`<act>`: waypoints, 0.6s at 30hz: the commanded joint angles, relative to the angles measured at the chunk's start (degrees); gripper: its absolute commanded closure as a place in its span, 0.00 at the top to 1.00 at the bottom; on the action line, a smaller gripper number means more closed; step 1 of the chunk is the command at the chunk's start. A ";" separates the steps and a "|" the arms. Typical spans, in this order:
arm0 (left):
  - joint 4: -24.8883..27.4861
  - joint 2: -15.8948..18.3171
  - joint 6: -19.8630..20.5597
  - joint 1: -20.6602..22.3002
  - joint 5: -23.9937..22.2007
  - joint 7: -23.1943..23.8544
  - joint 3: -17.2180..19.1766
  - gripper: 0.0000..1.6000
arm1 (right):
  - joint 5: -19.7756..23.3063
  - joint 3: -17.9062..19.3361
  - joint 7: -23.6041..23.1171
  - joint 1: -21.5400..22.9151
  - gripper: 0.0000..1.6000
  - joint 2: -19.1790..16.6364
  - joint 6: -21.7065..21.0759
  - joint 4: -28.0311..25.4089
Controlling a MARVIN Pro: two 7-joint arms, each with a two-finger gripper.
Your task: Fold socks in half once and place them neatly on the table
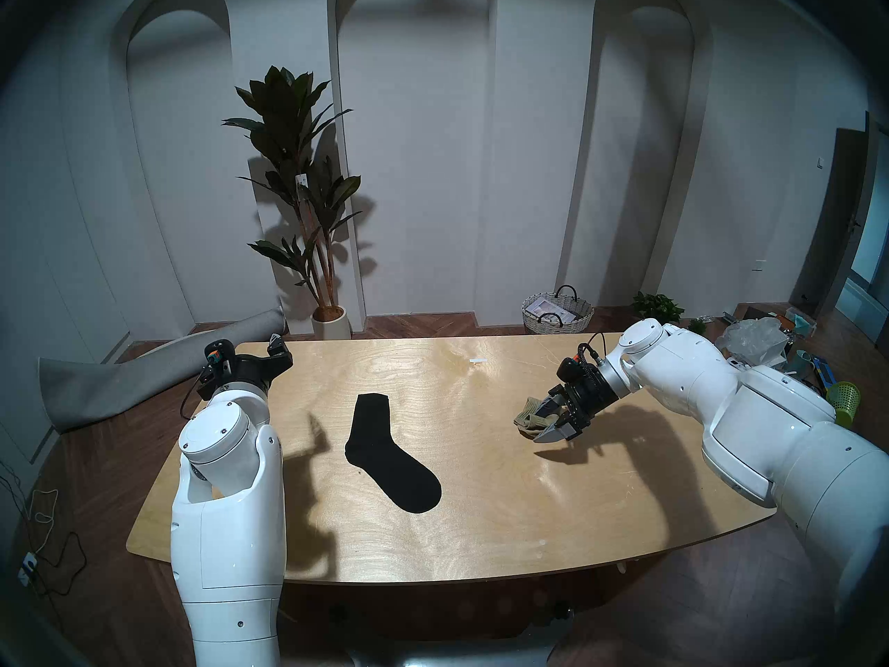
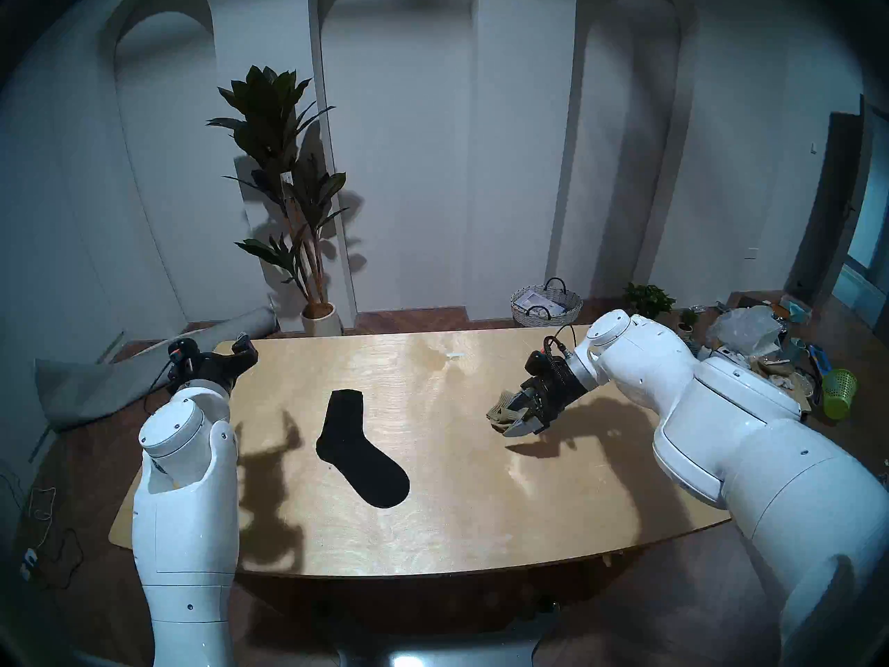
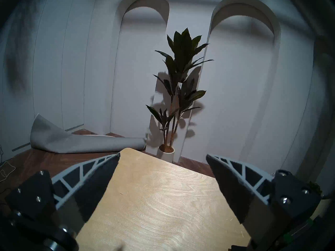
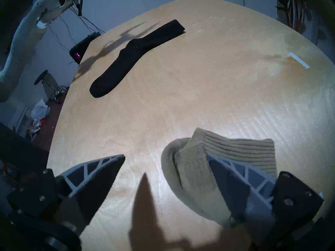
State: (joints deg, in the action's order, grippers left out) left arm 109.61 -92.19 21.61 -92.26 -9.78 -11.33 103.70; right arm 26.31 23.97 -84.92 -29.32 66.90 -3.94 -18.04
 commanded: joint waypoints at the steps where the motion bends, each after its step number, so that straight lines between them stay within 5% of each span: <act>1: 0.96 0.34 -0.16 0.57 0.00 0.13 0.22 1.00 | 2.71 -1.88 -0.08 -2.51 1.00 -4.34 -2.55 -6.30; 18: -1.34 0.84 -0.13 4.71 1.07 1.00 -3.26 1.00 | 6.28 -0.22 -0.08 3.27 1.00 -15.03 -2.77 -18.87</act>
State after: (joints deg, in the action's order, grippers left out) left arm 108.68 -91.76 21.66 -90.75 -9.03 -10.58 101.69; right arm 31.12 22.96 -85.00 -29.49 57.14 -6.07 -32.30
